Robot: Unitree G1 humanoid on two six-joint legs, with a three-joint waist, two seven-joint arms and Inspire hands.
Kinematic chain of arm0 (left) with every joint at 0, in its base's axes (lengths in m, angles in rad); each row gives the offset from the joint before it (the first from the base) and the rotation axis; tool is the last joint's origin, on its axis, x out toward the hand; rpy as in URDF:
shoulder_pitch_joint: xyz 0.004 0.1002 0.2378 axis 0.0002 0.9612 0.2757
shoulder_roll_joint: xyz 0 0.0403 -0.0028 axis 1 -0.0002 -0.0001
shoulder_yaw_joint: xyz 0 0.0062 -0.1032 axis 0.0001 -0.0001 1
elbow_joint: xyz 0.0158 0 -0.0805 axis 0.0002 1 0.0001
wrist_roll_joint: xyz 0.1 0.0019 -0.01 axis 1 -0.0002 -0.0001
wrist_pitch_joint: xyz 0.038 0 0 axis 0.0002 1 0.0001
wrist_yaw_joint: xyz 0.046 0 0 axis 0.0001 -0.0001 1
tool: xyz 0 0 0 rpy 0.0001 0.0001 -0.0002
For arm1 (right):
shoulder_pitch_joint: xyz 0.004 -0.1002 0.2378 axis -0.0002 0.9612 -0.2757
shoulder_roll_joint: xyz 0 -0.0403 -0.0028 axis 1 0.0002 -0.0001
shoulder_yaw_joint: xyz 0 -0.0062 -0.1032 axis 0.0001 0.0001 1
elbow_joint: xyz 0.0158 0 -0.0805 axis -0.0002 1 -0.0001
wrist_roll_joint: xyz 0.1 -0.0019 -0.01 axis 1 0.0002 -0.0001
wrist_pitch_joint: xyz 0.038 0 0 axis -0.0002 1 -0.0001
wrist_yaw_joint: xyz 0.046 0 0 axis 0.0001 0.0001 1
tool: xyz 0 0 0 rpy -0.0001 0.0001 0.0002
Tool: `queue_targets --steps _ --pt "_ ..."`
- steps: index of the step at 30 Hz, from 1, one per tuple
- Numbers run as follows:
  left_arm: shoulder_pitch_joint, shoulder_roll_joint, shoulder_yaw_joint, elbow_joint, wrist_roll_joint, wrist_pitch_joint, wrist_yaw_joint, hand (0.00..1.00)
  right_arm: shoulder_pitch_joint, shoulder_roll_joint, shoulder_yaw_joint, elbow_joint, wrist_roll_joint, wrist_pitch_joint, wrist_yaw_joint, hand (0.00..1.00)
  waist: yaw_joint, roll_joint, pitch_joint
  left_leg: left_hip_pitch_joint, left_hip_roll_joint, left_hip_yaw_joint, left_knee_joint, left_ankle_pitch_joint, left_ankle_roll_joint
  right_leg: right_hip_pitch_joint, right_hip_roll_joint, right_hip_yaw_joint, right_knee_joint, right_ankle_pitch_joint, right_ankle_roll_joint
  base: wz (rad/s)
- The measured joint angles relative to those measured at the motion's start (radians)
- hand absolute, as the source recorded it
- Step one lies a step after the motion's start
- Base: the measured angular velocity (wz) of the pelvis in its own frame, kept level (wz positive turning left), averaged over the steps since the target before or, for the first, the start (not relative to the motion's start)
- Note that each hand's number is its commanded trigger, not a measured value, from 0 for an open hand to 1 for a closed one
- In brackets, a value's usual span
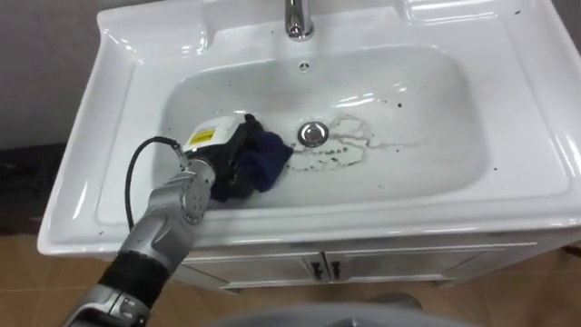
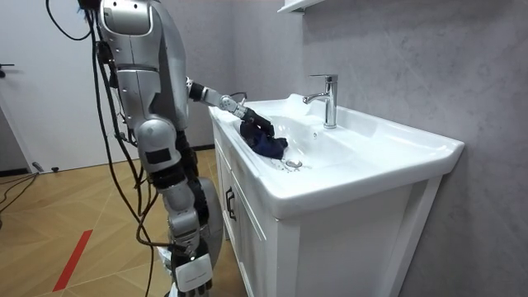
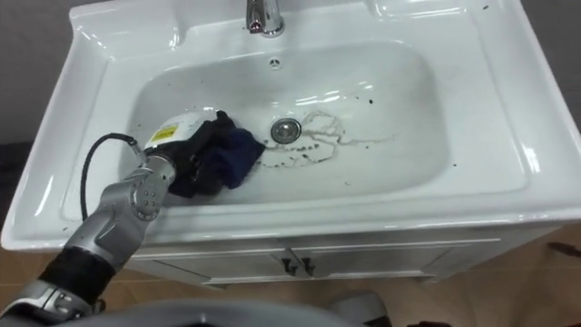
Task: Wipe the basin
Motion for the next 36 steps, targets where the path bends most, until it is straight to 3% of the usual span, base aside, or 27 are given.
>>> queue_targets --steps 3,8,15,21,26,28,31,36 --pt "-0.035 0.0 -0.044 0.002 -0.008 0.006 -0.02 1.0 -0.003 -0.005 0.003 0.001 0.002 0.0 0.0 0.0 -0.009 0.014 0.0043 -0.005 0.003 0.02 0.0 0.0 0.0 -0.018 0.001 0.019 0.015 -0.001 0.001 -0.17" --pt "-0.075 -0.013 -0.099 0.015 -0.021 0.006 -0.024 1.0 -0.008 -0.01 0.002 -0.005 0.005 -0.001 0.003 0.0 -0.05 0.014 0.0055 -0.008 0.003 0.033 -0.01 0.0 0.0 -0.03 0.001 0.027 0.017 -0.001 0.001 -0.08" --pt "-0.201 -0.079 -0.193 0.105 -0.026 0.005 -0.035 1.0 -0.002 -0.025 0.002 -0.001 0.033 -0.001 0.01 0.0 -0.094 0.011 0.0074 -0.005 0.001 0.046 -0.011 0.0 0.0 -0.034 -0.004 0.039 0.021 -0.002 0.003 -0.05" --pt "-0.268 -0.117 -0.262 0.119 -0.091 -0.003 -0.032 1.0 0.002 -0.04 0.0 0.013 0.087 -0.012 0.011 0.0 -0.144 0.006 0.011 0.0 0.003 0.058 -0.019 0.0 0.0 -0.044 -0.001 0.053 0.035 -0.002 0.003 -0.07" --pt "-0.297 -0.118 -0.278 0.128 -0.139 -0.004 -0.014 1.0 0.022 -0.044 0.002 0.028 0.13 -0.003 0.011 0.0 -0.162 0.01 0.0135 -0.007 0.013 0.096 -0.012 0.0 0.0 -0.063 0.001 0.086 0.034 -0.004 0.004 -0.18" --pt "-0.306 -0.119 -0.28 0.127 -0.139 -0.004 -0.009 1.0 0.027 -0.045 0.002 0.029 0.138 0.0 0.011 0.0 -0.173 0.021 0.0186 -0.008 0.015 0.105 -0.01 -0.004 0.006 -0.068 0.003 0.101 0.035 -0.006 0.008 -0.13" --pt "-0.31 -0.119 -0.277 0.127 -0.138 -0.004 0.0 1.0 0.031 -0.043 0.002 0.029 0.141 0.001 0.013 0.0 -0.183 0.031 0.018 -0.015 0.018 0.126 -0.011 -0.009 0.01 -0.091 0.004 0.107 0.054 -0.007 0.009 -0.14" --pt "-0.315 -0.119 -0.26 0.128 -0.139 -0.004 0.031 1.0 0.03 -0.044 0.004 0.027 0.149 -0.001 0.012 0.0 -0.188 0.029 0.0196 -0.025 0.019 0.156 -0.01 -0.009 0.01 -0.129 0.005 0.134 0.086 -0.009 0.012 -0.18"
